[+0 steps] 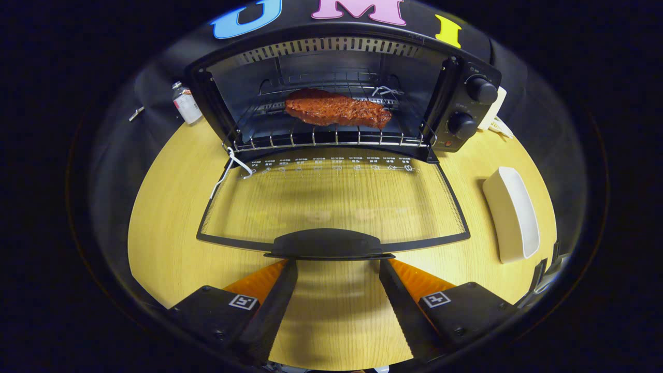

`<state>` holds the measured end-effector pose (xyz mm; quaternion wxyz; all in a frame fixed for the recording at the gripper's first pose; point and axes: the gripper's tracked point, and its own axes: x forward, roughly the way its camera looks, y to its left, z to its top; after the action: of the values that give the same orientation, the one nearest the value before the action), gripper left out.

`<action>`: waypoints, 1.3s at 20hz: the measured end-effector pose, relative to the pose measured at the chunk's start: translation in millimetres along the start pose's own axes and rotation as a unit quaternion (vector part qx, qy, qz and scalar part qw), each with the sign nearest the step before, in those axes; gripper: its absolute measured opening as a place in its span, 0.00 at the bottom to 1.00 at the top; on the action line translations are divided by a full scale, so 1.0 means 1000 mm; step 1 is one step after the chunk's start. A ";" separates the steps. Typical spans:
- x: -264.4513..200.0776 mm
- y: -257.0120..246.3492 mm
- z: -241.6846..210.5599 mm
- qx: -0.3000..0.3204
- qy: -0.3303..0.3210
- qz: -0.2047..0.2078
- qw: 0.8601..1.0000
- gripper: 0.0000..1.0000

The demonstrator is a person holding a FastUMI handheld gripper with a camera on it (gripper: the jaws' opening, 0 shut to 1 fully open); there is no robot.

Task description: Open the toaster oven, put the food inside, and close the toaster oven door.

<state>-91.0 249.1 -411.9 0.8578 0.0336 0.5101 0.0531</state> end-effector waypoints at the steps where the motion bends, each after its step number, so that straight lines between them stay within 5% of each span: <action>1: -0.005 0.000 0.002 0.001 -0.008 0.001 1.000 0.98; 26: -0.109 -0.007 0.090 -0.011 -0.188 0.033 0.981 0.99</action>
<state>-63.1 227.9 -274.6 0.9366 0.0506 0.3373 0.0800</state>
